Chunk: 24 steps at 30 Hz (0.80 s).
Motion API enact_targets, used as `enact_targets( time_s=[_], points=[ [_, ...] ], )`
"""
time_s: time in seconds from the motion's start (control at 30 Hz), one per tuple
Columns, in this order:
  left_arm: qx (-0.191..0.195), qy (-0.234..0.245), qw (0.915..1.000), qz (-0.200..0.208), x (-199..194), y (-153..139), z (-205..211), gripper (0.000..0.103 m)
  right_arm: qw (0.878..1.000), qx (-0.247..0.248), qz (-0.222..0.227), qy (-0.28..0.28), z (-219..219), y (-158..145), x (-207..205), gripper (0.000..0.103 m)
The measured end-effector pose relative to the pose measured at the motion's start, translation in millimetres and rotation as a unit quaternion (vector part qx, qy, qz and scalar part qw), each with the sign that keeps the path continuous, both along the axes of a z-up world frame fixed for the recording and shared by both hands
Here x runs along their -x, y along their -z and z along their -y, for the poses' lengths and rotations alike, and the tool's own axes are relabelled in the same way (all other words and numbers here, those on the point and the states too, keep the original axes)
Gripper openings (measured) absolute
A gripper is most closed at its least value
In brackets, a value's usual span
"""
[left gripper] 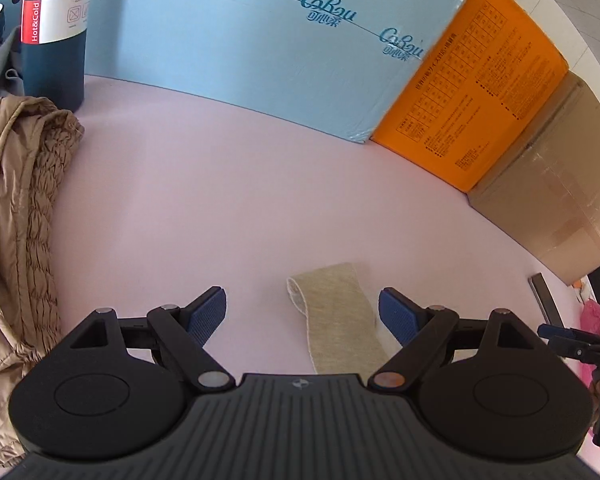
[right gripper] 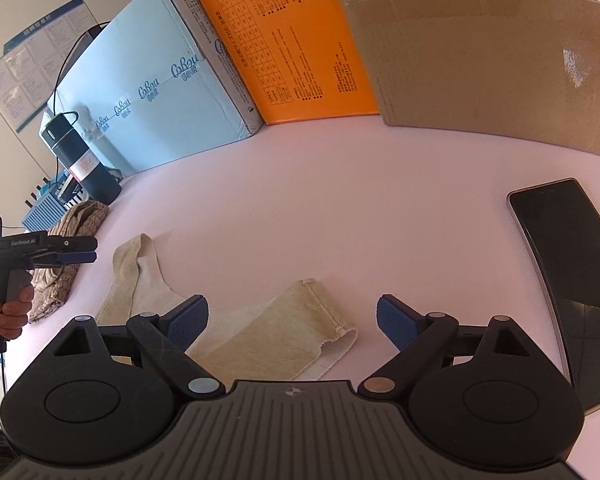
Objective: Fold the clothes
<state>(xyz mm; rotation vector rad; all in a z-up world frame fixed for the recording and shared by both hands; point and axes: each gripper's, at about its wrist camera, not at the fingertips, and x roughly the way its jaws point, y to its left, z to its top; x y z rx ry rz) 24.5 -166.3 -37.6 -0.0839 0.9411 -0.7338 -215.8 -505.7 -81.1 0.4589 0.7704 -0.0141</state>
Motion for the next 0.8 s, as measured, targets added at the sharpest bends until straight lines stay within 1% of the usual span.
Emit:
enact_targets(
  time_s=[0.1,0.23,0.3,0.4,0.43,0.47,0.5,0.53,0.57,0.63,0.7,0.8],
  points=[
    [-0.038,0.03,0.9982,0.036,-3.3,3.7,19.7,0.082,1.0,0.013,-0.004,-0.005,-1.3,0.9,-2.8,0.091],
    [-0.072,0.098,0.9898,0.075,-3.2,8.4,42.2,0.081,0.999,0.043,-0.01,-0.025,-2.2,0.0,-8.6,0.09],
    [-0.087,0.135,0.9832,0.086,-4.2,11.0,50.0,0.08,0.997,0.057,-0.017,-0.042,-2.5,0.2,-13.2,0.088],
    [-0.091,0.171,0.9776,0.081,-7.8,15.5,54.2,0.08,0.994,0.077,-0.026,-0.068,-3.1,0.6,-20.2,0.085],
    [-0.092,0.183,0.9757,0.078,-9.1,17.0,55.3,0.08,0.993,0.084,-0.03,-0.077,-3.3,0.7,-22.5,0.08],
    [-0.091,0.189,0.9745,0.079,-9.9,18.3,55.5,0.08,0.992,0.09,-0.034,-0.085,-3.6,1.1,-24.6,0.073],
    [-0.089,0.193,0.9737,0.083,-10.1,19.2,55.3,0.08,0.991,0.092,-0.04,-0.091,-4.2,2.7,-26.0,0.048],
    [-0.088,0.195,0.9732,0.084,-10.3,20.1,55.7,0.079,0.99,0.095,-0.046,-0.095,-4.7,3.9,-27.4,0.021],
    [-0.087,0.197,0.9729,0.085,-10.7,20.8,56.2,0.079,0.989,0.096,-0.05,-0.097,-5.0,5.4,-28.1,0.013],
    [-0.085,0.201,0.9724,0.084,-10.9,21.7,56.4,0.079,0.989,0.096,-0.057,-0.099,-5.2,8.2,-29.3,0.013],
    [-0.085,0.208,0.9708,0.084,-11.0,22.6,57.1,0.079,0.991,0.081,-0.057,-0.094,-0.9,9.6,-29.4,0.014],
    [-0.098,0.219,0.9661,0.095,-8.3,25.3,61.2,0.08,0.991,0.071,-0.054,-0.096,2.1,11.2,-28.4,0.016]
  ],
)
